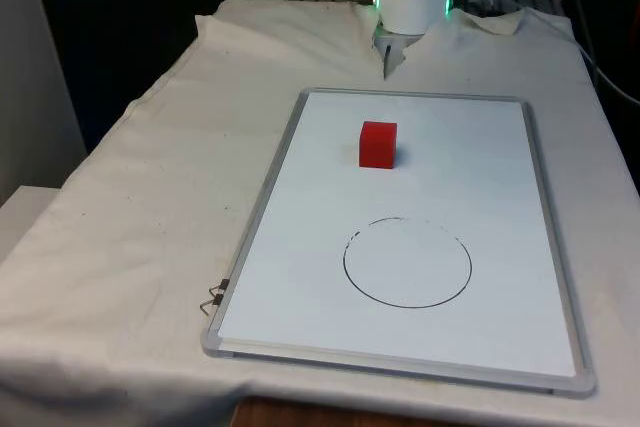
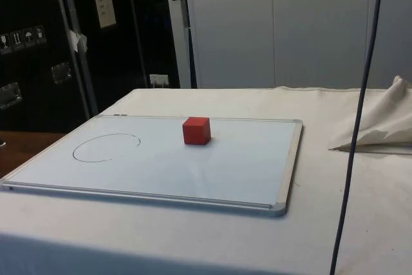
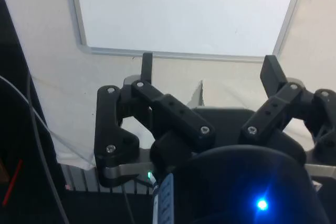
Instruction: Push the cube into the marked area.
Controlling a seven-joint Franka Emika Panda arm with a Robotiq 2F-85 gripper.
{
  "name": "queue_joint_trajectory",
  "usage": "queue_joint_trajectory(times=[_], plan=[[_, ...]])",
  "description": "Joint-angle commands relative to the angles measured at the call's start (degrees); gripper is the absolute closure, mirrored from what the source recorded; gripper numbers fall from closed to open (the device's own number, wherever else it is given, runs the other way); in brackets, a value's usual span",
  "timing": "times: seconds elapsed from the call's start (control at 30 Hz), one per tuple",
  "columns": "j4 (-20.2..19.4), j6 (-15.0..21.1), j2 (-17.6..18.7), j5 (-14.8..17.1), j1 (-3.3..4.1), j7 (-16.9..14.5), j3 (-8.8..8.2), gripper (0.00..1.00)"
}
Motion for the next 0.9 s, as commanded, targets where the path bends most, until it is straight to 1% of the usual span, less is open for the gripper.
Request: queue_joint_trajectory(times=[0.0, 0.03, 0.07, 0.1, 0.2, 0.23, 0.33, 0.37, 0.47, 0.5, 0.57, 0.63, 0.67, 0.7, 0.77, 0.8, 0.87], plan=[[0.1, 0.0, 0.0, 0.0, 0.00, 0.0, 0.00, 0.01], [0.0, 0.0, 0.0, 0.0, 0.00, 0.0, 0.00, 0.04], [0.1, 0.0, 0.0, 0.0, 0.00, 0.0, 0.00, 0.04], [0.1, 0.0, 0.0, 0.0, 0.00, 0.0, 0.00, 0.09], [0.1, -0.1, 0.0, 0.0, 0.00, 0.0, 0.00, 0.24], [0.1, -0.1, 0.0, 0.0, 0.00, 0.0, 0.00, 0.35], [0.0, 0.0, 0.0, 0.0, 0.00, 0.0, 0.00, 0.50], [0.1, -0.1, 0.0, 0.0, 0.00, 0.0, 0.00, 0.50], [0.1, -0.1, 0.0, 0.0, 0.00, 0.0, 0.00, 0.65], [0.1, -0.1, 0.0, 0.0, 0.00, 0.0, 0.00, 0.77], [0.1, -0.1, 0.0, 0.0, 0.00, 0.0, 0.00, 0.86], [-0.9, 1.0, -0.3, 0.1, 0.00, 0.1, -0.06, 0.96], [-0.2, 0.0, 0.0, 0.0, 0.00, 0.0, 0.00, 1.00], [-1.4, 1.5, -0.4, 0.1, 0.00, 0.2, -0.06, 1.00], [-2.5, 2.5, -0.7, 0.1, 0.00, 0.3, -0.06, 1.00], [-3.8, 3.8, -1.2, 0.0, 0.00, 0.4, -0.06, 1.00], [-5.4, 5.2, -1.7, -0.1, 0.00, 0.5, -0.06, 1.00]])
